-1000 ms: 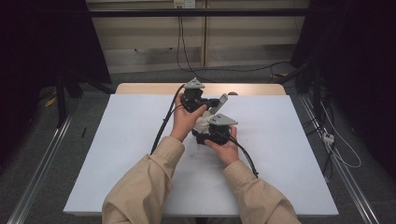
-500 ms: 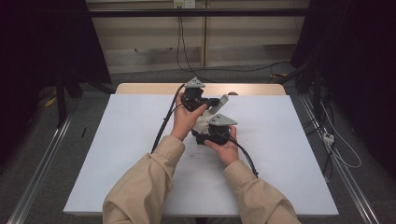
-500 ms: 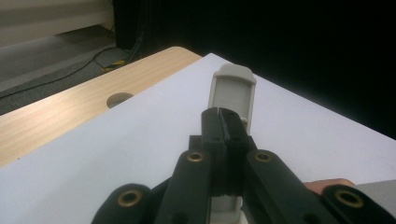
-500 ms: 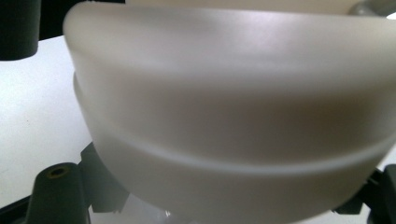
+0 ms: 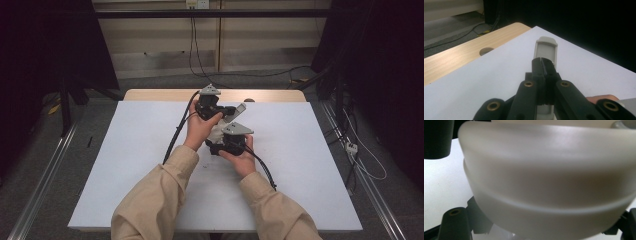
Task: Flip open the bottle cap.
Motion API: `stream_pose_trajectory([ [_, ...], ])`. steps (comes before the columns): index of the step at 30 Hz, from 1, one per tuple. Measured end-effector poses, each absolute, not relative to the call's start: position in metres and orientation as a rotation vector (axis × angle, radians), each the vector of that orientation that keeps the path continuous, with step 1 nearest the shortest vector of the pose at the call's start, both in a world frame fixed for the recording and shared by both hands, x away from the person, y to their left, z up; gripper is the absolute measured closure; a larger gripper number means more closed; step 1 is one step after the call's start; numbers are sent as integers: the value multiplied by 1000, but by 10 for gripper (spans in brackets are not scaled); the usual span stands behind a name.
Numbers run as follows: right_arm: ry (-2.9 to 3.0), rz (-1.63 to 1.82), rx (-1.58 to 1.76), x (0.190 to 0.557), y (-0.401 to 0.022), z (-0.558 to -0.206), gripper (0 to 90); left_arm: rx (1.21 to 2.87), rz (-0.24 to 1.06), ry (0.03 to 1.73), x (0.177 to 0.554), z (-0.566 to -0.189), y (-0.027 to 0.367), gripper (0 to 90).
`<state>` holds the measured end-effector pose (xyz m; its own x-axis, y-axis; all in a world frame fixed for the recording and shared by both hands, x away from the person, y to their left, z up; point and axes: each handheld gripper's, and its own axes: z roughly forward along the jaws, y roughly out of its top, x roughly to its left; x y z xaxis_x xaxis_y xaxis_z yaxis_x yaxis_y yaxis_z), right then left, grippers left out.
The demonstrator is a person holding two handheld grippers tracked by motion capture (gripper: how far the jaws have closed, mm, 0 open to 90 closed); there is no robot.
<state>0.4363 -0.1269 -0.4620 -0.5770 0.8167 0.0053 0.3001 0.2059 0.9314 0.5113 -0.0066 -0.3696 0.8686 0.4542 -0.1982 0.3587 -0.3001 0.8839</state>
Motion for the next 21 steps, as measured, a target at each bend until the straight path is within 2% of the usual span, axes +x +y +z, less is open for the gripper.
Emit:
stream_pose_trajectory([
  [21,1990,1359,1030,436,-127,-462,185,1945,108,601,512,-373,-9,900],
])
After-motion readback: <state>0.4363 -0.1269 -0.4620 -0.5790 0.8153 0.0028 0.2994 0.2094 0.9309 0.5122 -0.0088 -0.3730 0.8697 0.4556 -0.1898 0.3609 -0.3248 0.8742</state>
